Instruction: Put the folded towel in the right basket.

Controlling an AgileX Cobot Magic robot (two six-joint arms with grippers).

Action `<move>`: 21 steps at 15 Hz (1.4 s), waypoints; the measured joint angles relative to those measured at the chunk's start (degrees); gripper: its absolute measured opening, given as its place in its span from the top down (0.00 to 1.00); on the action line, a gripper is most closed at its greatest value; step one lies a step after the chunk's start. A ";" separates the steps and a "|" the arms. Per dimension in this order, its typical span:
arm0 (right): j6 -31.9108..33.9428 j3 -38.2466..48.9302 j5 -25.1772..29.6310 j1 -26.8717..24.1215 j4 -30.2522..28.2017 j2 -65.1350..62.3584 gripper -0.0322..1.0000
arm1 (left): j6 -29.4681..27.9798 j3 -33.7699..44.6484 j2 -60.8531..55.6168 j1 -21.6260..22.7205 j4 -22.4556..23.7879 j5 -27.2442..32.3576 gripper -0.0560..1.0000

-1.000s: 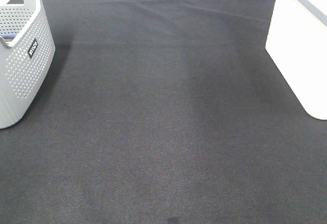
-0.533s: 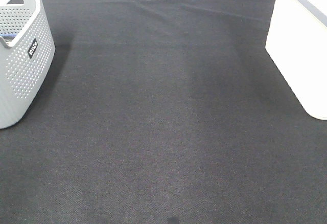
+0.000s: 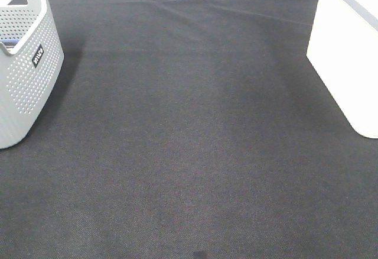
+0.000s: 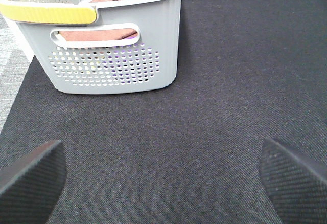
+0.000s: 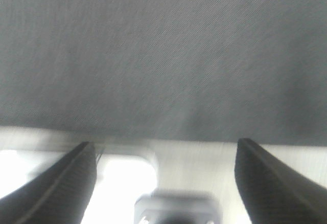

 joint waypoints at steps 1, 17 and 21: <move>0.00 0.00 0.00 0.00 0.00 0.00 0.28 | 0.00 0.00 0.00 0.00 0.00 0.00 0.02; -1.03 7.56 -6.36 -0.29 -0.97 -27.56 0.28 | 0.00 0.00 0.00 0.00 0.00 0.00 0.02; -1.03 7.56 -6.36 -2.35 -0.92 -29.79 0.28 | 0.00 0.00 0.00 0.00 0.00 0.00 0.02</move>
